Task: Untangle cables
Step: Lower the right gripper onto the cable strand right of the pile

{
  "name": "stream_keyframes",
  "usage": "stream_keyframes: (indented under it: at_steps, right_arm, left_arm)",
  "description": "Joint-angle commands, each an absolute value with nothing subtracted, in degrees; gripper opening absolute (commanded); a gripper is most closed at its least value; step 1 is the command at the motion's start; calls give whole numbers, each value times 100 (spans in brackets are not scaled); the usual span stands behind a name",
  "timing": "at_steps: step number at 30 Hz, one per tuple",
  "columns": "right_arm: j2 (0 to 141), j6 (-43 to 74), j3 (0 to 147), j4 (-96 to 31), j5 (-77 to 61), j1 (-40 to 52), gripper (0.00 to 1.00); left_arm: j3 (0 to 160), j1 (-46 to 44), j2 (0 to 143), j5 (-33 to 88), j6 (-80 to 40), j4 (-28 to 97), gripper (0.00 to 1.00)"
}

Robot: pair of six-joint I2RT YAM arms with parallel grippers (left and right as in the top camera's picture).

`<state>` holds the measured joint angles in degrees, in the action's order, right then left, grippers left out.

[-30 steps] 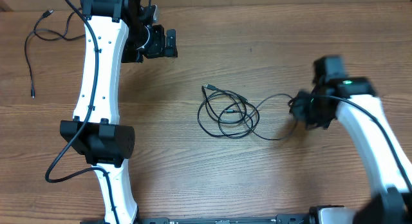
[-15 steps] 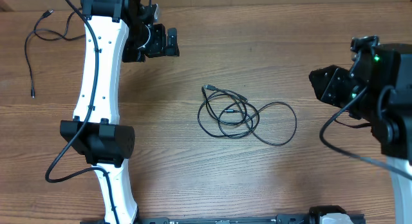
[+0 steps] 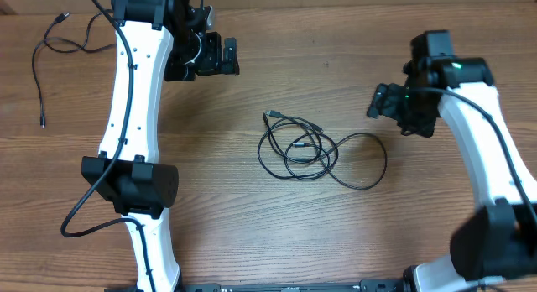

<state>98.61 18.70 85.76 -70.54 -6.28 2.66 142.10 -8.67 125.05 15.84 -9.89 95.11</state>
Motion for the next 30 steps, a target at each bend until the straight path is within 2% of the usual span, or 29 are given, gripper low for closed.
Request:
stream_keyframes:
  at_steps: [1,10,15,20,30]
  right_arm:
    - [10309,2429,8556,-6978,-1203,252,92]
    - [11045,3817,8554,-6713,-1273,368,88]
    - [11262,4458,8549,-6351,-1249,633,78]
    - [11476,5002,8549,-6309,-799,910,75]
    - [11625,5100,8530,-6458,-388,1002,74]
  left_arm:
    - [14184,-904,12560,1627,-937,9498,100]
    - [14184,-904,12560,1627,-939,9485,100]
    - [14184,-904,12560,1610,-939,9485,100]
    - [14184,-904,12560,1608,-917,9491,100]
    - [14184,-904,12560,1605,-913,9489,100]
